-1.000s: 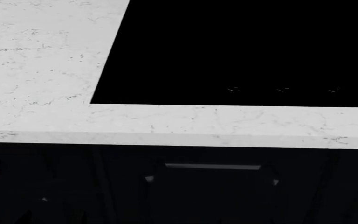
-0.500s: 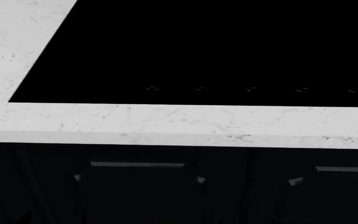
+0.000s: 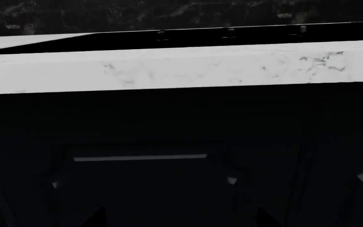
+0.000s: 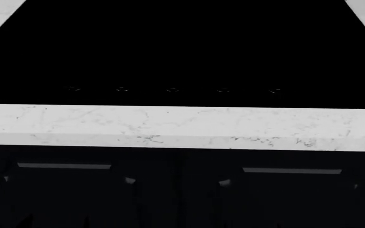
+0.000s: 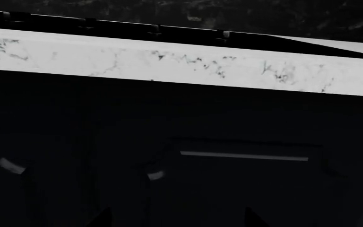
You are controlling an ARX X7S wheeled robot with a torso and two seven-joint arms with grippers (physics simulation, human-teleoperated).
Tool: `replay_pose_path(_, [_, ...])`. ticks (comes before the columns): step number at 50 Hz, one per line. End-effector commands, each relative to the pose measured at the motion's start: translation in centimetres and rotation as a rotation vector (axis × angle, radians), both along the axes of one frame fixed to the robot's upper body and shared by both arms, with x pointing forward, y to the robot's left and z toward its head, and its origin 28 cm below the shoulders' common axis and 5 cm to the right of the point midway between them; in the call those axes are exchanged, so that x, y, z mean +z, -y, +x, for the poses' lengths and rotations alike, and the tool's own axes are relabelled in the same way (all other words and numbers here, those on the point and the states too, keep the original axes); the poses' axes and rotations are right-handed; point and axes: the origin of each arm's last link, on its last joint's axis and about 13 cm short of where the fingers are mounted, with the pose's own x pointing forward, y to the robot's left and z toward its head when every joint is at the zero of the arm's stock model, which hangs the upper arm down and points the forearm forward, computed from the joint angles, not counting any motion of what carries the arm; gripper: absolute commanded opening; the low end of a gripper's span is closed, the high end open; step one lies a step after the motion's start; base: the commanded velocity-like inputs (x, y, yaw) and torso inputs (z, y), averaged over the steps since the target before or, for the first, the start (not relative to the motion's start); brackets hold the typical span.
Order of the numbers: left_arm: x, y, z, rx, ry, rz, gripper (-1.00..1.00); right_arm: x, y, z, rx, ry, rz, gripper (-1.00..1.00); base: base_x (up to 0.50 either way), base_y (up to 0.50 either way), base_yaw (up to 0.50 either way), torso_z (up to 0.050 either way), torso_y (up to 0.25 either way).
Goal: Navigate to the stove.
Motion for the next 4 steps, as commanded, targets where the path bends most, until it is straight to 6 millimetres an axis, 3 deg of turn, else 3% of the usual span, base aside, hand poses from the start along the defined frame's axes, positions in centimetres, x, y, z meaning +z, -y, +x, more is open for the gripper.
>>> replay_pose_path(1, [0.12,0.08,0.10,-0.016,0.021,-0.014,1.00,0.16,-0.06,0.16,0.002,0.008,0.035,1.00,0.00,-0.50,0.00,0.000,0.000])
replay_pose_path(4, [0.15,0.09,0.07,-0.016,0.020,-0.015,1.00,0.20,-0.05,0.08,0.003,0.019,0.033,1.00,0.00,-0.50,0.00,0.000,0.000])
